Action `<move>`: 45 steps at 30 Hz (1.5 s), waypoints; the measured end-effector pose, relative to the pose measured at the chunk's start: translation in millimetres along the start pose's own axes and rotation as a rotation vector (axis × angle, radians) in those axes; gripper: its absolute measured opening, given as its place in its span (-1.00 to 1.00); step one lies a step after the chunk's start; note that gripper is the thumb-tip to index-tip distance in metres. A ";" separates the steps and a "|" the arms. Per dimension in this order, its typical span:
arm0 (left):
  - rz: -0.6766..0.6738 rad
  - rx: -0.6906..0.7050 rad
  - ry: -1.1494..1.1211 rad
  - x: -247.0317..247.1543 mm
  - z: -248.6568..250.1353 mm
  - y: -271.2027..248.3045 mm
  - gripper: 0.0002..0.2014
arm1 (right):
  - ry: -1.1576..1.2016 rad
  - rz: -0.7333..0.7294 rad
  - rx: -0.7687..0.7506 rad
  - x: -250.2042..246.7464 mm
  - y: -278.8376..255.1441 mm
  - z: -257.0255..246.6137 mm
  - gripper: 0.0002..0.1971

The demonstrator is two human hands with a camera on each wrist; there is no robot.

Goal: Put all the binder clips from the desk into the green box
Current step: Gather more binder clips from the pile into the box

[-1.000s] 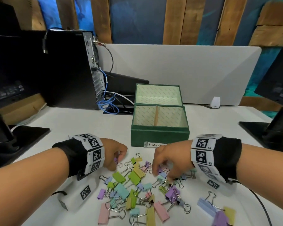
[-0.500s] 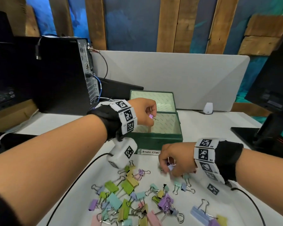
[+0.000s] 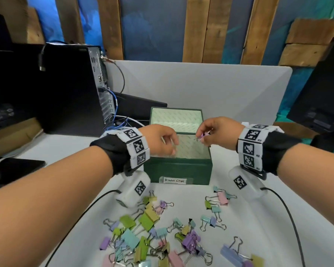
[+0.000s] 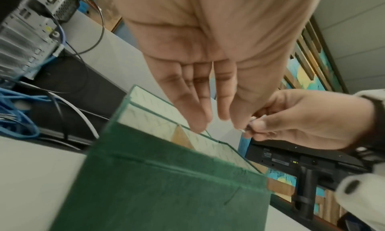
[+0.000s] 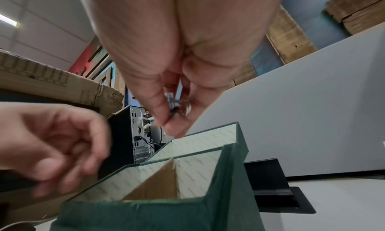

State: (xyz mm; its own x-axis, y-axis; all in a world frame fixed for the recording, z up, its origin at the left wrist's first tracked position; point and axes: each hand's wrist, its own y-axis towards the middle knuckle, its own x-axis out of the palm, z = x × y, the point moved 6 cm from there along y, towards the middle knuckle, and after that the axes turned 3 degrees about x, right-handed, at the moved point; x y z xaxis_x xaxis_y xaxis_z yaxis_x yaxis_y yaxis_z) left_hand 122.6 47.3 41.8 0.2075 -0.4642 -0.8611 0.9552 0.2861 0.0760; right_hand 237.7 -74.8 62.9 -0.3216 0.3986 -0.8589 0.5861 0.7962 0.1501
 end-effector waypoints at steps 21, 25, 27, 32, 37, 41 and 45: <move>-0.576 0.019 0.477 69.7 -26.9 -56.3 -0.41 | -0.618 -0.745 -0.119 86.8 -72.8 -5.1 -0.57; -0.575 0.042 0.512 76.0 -25.6 -55.2 -0.50 | -0.655 -0.817 0.003 91.9 -84.3 20.6 -0.34; -0.545 0.045 0.501 77.9 -26.1 -53.8 -0.60 | -0.619 -0.807 0.010 96.5 -86.4 24.5 -0.33; -0.494 0.019 0.433 82.9 -29.5 -50.0 -0.77 | -0.567 -0.703 -0.079 99.7 -84.1 16.3 -0.55; -0.493 -0.021 0.349 84.5 -33.3 -51.5 -0.78 | -0.556 -0.669 -0.194 104.7 -86.9 9.1 -0.78; -0.467 0.006 0.366 85.8 -33.8 -51.2 -0.78 | -0.530 -0.683 -0.205 107.2 -85.0 6.9 -0.81; -0.480 -0.002 0.337 85.8 -35.7 -51.4 -0.74 | -0.489 -0.680 -0.181 108.1 -80.9 7.9 -0.77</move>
State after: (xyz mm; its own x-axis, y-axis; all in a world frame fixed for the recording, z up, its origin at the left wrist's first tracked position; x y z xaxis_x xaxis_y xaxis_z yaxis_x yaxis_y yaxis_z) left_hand 83.8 22.6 -53.8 -0.3270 -0.2496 -0.9115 0.9253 0.1114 -0.3624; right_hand 161.3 -99.8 -45.9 -0.1786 -0.4000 -0.8989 0.2412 0.8679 -0.4342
